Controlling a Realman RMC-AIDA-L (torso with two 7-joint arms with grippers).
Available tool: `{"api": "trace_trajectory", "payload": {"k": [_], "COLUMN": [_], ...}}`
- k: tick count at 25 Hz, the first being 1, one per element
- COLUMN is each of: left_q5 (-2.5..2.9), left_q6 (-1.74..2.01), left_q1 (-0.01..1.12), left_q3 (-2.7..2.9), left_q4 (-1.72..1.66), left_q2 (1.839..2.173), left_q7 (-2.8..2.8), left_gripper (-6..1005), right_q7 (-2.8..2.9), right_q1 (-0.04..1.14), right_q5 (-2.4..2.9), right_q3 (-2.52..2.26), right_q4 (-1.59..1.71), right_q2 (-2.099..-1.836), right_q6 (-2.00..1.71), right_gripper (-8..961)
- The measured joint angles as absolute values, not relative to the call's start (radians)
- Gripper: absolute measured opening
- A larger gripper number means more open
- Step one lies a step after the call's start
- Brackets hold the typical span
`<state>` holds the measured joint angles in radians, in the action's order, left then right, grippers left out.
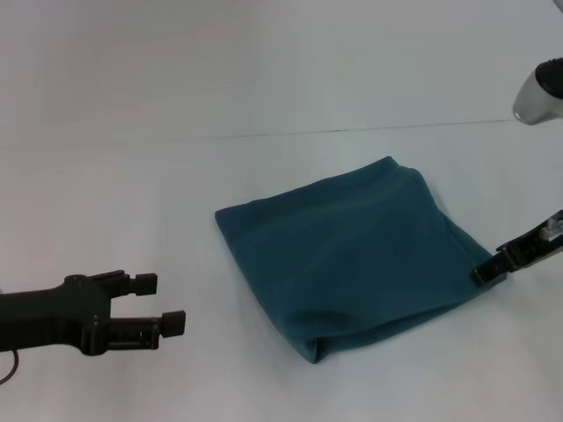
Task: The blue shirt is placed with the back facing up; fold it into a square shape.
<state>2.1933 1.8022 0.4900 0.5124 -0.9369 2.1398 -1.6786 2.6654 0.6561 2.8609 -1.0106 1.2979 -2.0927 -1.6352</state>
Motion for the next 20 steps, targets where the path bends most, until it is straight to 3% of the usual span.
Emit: {"api": "trace_trajectory", "payload": {"k": [3, 9, 20], "left_q5": [2.200, 2.218, 2.224], "left_q6": [1.815, 1.822, 1.815], "left_q1": [0.486, 0.485, 0.486], "left_q3": [0.512, 0.506, 0.509], "left_q4": [-0.937, -0.937, -0.937], "left_q2": [2.141, 2.140, 2.142], "left_q7": [-1.643, -1.637, -1.643], "left_gripper": [949, 949, 949], "right_q7": [2.661, 2.654, 2.643], "right_q1": [0.656, 0.662, 0.658], "right_q5": [2.840, 2.810, 2.807], "right_q3": [-1.011, -1.013, -1.023], "right_q4": [1.265, 1.218, 1.161], "right_q2": [-2.094, -2.093, -2.092], "right_q6": [-1.613, -1.572, -1.510], "right_gripper": [926, 727, 694]}}
